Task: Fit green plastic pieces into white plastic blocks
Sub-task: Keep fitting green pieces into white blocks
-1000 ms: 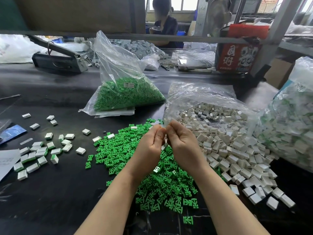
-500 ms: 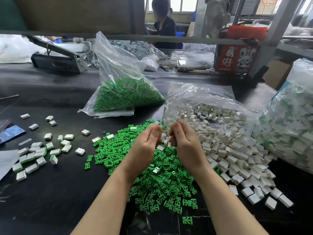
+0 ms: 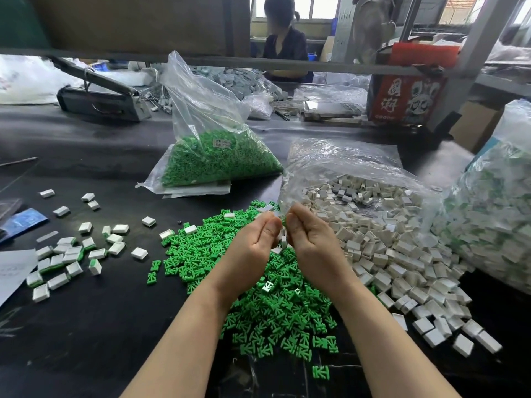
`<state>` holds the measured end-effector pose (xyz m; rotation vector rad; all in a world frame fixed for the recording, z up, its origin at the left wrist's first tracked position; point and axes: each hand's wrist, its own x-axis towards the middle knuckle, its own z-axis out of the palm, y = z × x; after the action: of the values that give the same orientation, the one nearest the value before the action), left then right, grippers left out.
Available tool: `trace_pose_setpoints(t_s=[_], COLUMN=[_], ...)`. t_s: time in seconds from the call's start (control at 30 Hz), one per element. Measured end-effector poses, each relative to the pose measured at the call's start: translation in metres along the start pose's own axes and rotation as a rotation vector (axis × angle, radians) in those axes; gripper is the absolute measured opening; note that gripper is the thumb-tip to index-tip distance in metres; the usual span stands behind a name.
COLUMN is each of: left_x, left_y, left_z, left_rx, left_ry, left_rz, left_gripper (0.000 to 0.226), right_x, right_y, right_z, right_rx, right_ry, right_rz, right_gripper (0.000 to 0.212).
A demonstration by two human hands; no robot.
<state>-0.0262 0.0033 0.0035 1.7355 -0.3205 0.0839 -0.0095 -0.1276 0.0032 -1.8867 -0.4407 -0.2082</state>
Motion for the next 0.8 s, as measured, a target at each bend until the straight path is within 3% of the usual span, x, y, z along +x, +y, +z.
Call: trace_pose_setpoints(t_s=[0.4,0.8], left_x=[-0.002,0.0], left_y=[0.005,-0.002], left_z=[0.016,0.012], left_rx=[-0.129,-0.095], left_ry=[0.149,0.077], left_rz=[0.02,0.025], left_gripper=[0.032,0.026], right_x=[0.0,0.002], right_y=[0.0,0.002], right_z=[0.004,0.001], right_rx=[0.001,0.152], right_ry=[0.053,-0.033], right_rz=[-0.044,0.056], right_gripper=[0.027,0.027])
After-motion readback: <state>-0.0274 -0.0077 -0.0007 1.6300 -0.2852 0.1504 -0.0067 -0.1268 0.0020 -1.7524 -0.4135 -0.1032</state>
